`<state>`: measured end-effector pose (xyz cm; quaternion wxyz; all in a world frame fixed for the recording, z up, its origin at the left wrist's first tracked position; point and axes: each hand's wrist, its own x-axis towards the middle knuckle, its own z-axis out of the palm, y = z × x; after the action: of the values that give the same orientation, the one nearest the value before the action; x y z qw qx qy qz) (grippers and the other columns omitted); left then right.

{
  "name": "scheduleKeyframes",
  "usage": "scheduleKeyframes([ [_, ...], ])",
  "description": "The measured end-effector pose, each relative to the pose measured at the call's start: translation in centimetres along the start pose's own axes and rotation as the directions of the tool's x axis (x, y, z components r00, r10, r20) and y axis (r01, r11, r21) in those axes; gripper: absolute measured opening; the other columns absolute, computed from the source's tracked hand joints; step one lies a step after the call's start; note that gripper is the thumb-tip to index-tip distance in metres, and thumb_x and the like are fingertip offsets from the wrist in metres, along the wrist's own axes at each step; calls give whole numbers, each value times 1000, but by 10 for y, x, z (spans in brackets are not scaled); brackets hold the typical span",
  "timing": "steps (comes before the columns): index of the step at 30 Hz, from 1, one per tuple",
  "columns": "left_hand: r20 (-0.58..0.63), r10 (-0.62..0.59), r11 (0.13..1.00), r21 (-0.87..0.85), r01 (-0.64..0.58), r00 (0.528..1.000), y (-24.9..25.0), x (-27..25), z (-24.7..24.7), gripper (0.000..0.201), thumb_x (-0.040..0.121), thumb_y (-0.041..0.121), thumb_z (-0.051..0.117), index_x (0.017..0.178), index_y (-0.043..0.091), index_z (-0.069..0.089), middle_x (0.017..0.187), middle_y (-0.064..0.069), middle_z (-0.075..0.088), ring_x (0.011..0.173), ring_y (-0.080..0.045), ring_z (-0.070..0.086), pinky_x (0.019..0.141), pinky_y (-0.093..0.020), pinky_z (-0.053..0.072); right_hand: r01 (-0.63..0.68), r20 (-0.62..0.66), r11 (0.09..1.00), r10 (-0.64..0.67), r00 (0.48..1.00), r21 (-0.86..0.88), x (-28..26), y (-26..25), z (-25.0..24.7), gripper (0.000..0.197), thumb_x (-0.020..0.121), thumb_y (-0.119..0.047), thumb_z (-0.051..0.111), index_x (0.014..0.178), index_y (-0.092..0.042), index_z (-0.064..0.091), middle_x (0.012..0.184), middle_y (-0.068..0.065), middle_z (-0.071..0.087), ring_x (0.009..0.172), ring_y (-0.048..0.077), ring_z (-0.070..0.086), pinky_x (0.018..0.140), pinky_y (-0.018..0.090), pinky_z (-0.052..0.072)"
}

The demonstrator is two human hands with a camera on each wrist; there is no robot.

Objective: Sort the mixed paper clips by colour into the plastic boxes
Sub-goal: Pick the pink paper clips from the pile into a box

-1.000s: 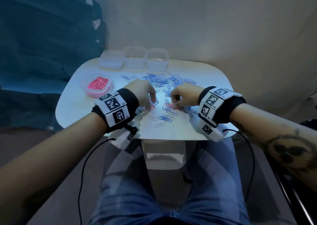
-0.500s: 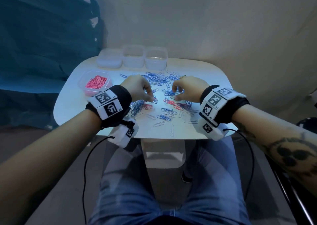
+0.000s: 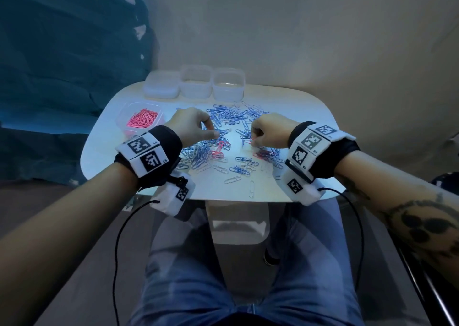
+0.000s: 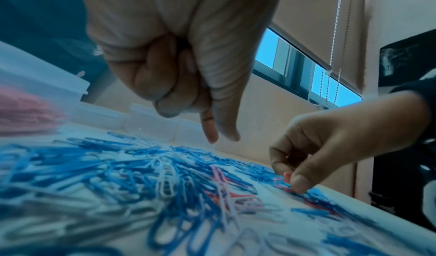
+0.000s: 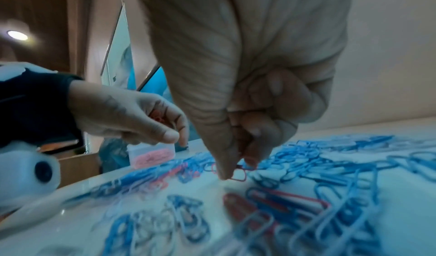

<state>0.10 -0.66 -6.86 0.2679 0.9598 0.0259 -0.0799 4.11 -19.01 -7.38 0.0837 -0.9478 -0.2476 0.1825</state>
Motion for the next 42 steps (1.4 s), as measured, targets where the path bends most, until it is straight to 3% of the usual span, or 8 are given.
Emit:
scheduleKeyframes([
  [11,140,29,954,291,-69,990,8,0,12,21,72,23,78,90,15,72,62,9,45,73,-16,47,64,-24,36,-20,-61,968,36,997,251,-8,5,-9,14,87,-11,61,98,-7,67,77,-2,55,76,13,49,57,14,36],
  [15,198,10,958,278,-66,980,10,-1,11,18,74,17,76,90,11,71,60,9,48,62,-10,45,53,-23,34,-61,15,912,60,998,405,-5,-7,-9,12,92,-13,52,81,-15,57,68,-6,48,57,8,40,50,16,34],
  [20,165,12,986,164,-40,986,-6,-6,-4,12,78,11,71,90,13,72,55,7,45,52,-6,37,48,-19,28,-44,110,951,11,994,305,-5,-24,-7,26,96,-9,38,111,-8,59,69,-10,42,58,3,36,48,11,30],
  [25,83,-15,999,47,11,996,-24,-8,-21,12,81,8,65,89,10,73,41,11,42,45,-5,35,42,-13,27,-110,184,918,41,982,381,-2,-29,-7,26,96,-10,35,74,-13,47,66,-2,37,55,9,32,45,13,31],
  [28,64,17,997,74,-21,998,-15,-8,-14,12,83,25,68,87,14,71,54,9,44,52,-5,37,46,-19,27,-149,199,866,58,978,477,-3,-28,-6,32,97,-17,32,65,-15,35,66,2,36,54,13,29,47,22,30],
  [33,170,36,978,199,-70,985,-2,-3,1,15,75,25,75,88,16,74,56,9,45,54,-3,40,48,-20,27,-73,171,951,21,985,301,-1,-42,1,24,98,-19,37,81,-11,52,67,-2,45,57,14,42,48,22,34],
  [37,162,41,972,220,-77,986,0,-3,5,13,74,17,75,87,17,74,54,10,45,52,-3,39,44,-13,27,30,77,999,-32,997,35,2,-54,6,23,93,-19,46,108,-11,63,92,0,58,88,20,51,69,24,34],
  [42,151,53,992,102,-69,987,-6,-5,5,16,75,13,75,91,14,74,52,6,41,49,-7,36,40,-11,29,46,13,994,-45,999,-99,12,-57,20,23,79,-28,68,100,-17,65,100,3,66,96,22,59,68,27,38],
])
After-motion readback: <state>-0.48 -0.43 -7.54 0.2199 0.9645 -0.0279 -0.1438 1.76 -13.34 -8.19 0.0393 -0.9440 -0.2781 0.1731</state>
